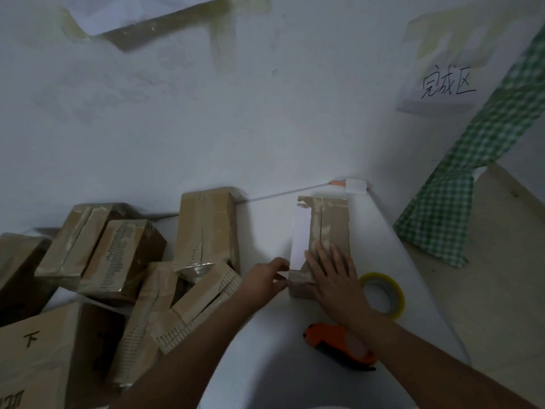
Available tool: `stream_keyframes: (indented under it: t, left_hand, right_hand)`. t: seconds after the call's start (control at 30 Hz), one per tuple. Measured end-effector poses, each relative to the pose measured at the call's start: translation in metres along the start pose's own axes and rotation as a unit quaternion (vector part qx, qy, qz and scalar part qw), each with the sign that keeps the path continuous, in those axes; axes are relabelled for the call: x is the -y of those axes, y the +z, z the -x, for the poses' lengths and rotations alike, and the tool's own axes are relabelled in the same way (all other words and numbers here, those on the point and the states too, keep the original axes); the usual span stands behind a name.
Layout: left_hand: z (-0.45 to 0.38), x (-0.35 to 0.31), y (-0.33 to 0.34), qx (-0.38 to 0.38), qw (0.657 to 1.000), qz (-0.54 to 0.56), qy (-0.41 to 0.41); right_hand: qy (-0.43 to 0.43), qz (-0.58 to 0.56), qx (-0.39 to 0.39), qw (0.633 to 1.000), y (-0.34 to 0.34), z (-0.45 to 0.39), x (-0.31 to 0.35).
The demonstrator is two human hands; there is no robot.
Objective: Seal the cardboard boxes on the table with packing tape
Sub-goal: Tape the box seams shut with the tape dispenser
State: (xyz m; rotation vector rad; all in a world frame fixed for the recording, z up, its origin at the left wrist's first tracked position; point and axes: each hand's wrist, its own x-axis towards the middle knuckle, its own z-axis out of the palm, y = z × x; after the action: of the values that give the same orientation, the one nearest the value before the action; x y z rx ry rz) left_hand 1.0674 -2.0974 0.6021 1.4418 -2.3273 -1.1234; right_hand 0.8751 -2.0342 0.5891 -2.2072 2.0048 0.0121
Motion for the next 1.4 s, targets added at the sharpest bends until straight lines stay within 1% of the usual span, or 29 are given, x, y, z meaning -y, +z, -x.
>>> stream_keyframes:
  t: [0.07, 0.1, 0.2, 0.3, 0.37, 0.4, 0.43, 0.47, 0.5, 0.53, 0.57, 0.6, 0.63, 0.73, 0.8, 0.87, 1.0, 1.07, 1.13, 1.2, 1.23, 1.3, 1.37, 1.4]
  left_hand:
    - [-0.008, 0.000, -0.010, 0.040, 0.997, -0.064, 0.019]
    - [-0.010, -0.001, -0.012, 0.050, 0.996, -0.076, 0.020]
    - [-0.007, -0.005, -0.012, 0.056, 0.996, -0.070, 0.002]
    - [-0.001, -0.007, -0.005, 0.020, 0.998, -0.066, -0.013]
    - [0.000, -0.008, -0.002, -0.023, 0.999, -0.027, -0.016]
    - [0.000, -0.010, -0.002, -0.049, 0.998, 0.013, -0.033]
    - [-0.002, -0.012, -0.003, -0.075, 0.995, 0.046, -0.056]
    - [-0.005, -0.015, -0.004, -0.096, 0.991, 0.059, -0.070]
    - [-0.009, -0.018, -0.005, -0.108, 0.991, 0.045, -0.065]
    - [-0.013, -0.022, -0.004, -0.114, 0.992, 0.017, -0.047]
    - [-0.017, -0.025, -0.002, -0.112, 0.993, -0.021, -0.023]
    - [-0.022, -0.028, 0.002, -0.102, 0.993, -0.063, -0.003]
    - [-0.026, -0.031, 0.006, -0.084, 0.991, -0.104, 0.004]
    - [-0.037, -0.034, 0.024, -0.020, 0.980, -0.195, -0.017]
    - [-0.042, -0.033, 0.030, 0.008, 0.968, -0.249, -0.012]
    - [-0.048, -0.030, 0.027, 0.028, 0.955, -0.296, 0.003]
    - [-0.063, -0.019, 0.000, 0.080, 0.933, -0.347, 0.052]
    - [-0.068, -0.011, -0.022, 0.074, 0.921, -0.376, 0.071]
    - [-0.071, -0.005, -0.038, 0.037, 0.927, -0.369, 0.054]
    - [-0.069, -0.006, -0.040, 0.013, 0.944, -0.330, 0.022]
    - [-0.066, -0.008, -0.036, 0.012, 0.951, -0.309, 0.013]
    - [-0.059, -0.011, -0.024, 0.012, 0.961, -0.274, 0.024]
    - [-0.051, -0.013, -0.010, 0.012, 0.970, -0.241, 0.033]
    - [-0.047, -0.014, -0.004, 0.014, 0.973, -0.229, 0.024]
  right_hand:
    - [-0.005, 0.004, -0.002, 1.000, 0.000, -0.001, -0.001]
    - [-0.005, 0.003, 0.006, 1.000, 0.001, -0.002, -0.002]
    - [0.000, -0.004, 0.037, 0.999, 0.006, -0.005, -0.005]
    - [-0.019, -0.033, 0.053, 0.998, 0.000, -0.010, -0.012]
    - [-0.011, -0.108, 0.017, 0.994, -0.009, -0.015, -0.018]
    - [0.024, -0.161, -0.018, 0.986, -0.012, -0.017, -0.021]
    - [0.077, -0.222, -0.050, 0.971, -0.015, -0.017, -0.024]
    - [0.133, -0.297, -0.067, 0.943, -0.017, -0.016, -0.026]
    - [0.172, -0.389, -0.066, 0.903, -0.018, -0.015, -0.027]
    - [0.194, -0.476, -0.056, 0.856, -0.019, -0.013, -0.025]
    - [0.205, -0.534, -0.038, 0.819, -0.019, -0.010, -0.022]
    - [0.213, -0.558, -0.020, 0.802, -0.018, -0.007, -0.019]
    - [0.216, -0.556, -0.007, 0.802, -0.017, -0.004, -0.017]
    - [0.207, -0.510, 0.005, 0.835, -0.013, 0.003, -0.016]
    - [0.206, -0.509, 0.008, 0.836, -0.011, 0.007, -0.020]
    - [0.228, -0.509, -0.011, 0.830, -0.009, 0.011, -0.026]
    - [0.267, -0.478, -0.077, 0.833, -0.012, 0.017, -0.043]
    - [0.272, -0.470, -0.093, 0.834, -0.015, 0.017, -0.048]
    - [0.261, -0.481, -0.087, 0.832, -0.018, 0.013, -0.050]
    - [0.244, -0.505, -0.075, 0.824, -0.019, 0.007, -0.046]
    - [0.236, -0.516, -0.071, 0.820, -0.020, 0.004, -0.042]
    - [0.223, -0.528, -0.067, 0.817, -0.019, -0.002, -0.036]
    - [0.214, -0.521, -0.067, 0.823, -0.018, -0.010, -0.035]
    - [0.210, -0.514, -0.069, 0.829, -0.018, -0.016, -0.037]
